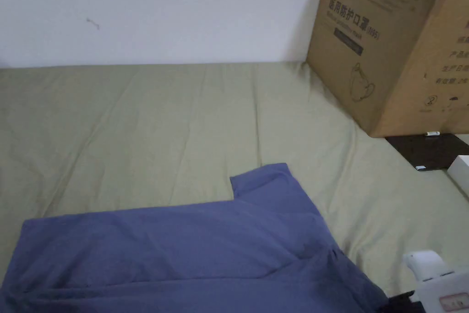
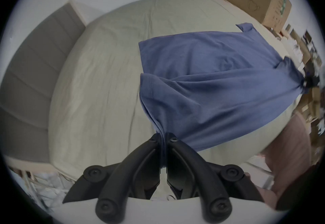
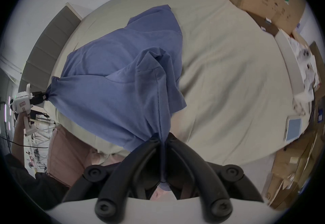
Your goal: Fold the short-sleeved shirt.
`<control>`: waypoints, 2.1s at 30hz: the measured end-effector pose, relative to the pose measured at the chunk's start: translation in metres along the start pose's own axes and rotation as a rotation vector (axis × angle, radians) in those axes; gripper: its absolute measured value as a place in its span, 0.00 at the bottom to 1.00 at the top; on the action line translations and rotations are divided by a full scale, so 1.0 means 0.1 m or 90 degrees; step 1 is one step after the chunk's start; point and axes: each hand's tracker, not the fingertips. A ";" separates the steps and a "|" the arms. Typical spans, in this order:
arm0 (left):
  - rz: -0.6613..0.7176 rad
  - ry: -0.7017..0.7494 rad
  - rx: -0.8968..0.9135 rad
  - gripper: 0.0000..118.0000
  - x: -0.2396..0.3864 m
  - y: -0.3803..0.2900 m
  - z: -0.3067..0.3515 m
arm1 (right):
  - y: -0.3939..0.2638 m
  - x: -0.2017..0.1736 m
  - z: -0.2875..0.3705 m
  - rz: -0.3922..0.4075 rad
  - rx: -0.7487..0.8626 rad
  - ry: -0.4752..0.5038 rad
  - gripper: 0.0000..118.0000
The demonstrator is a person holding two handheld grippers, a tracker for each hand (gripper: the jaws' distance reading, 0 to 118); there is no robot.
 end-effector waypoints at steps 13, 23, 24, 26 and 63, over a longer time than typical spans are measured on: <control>0.152 -0.065 0.219 0.95 -0.09 -0.59 0.70 | -0.18 -0.49 0.63 -0.102 0.257 0.064 0.89; 0.071 -0.027 0.262 0.00 -0.14 0.33 0.40 | 0.41 -1.17 0.61 -0.090 0.389 0.140 0.00; 0.080 -0.018 0.229 0.00 -0.27 0.56 0.21 | 0.48 -1.21 0.55 -0.092 0.382 0.135 0.00; 0.103 -0.057 0.173 0.02 -0.52 0.92 -0.25 | 0.60 -1.22 0.42 -0.088 0.358 0.129 0.00; -0.020 -0.062 0.159 0.02 -0.39 1.69 -0.97 | 3.07 -0.15 -1.78 -0.049 0.043 -0.134 0.48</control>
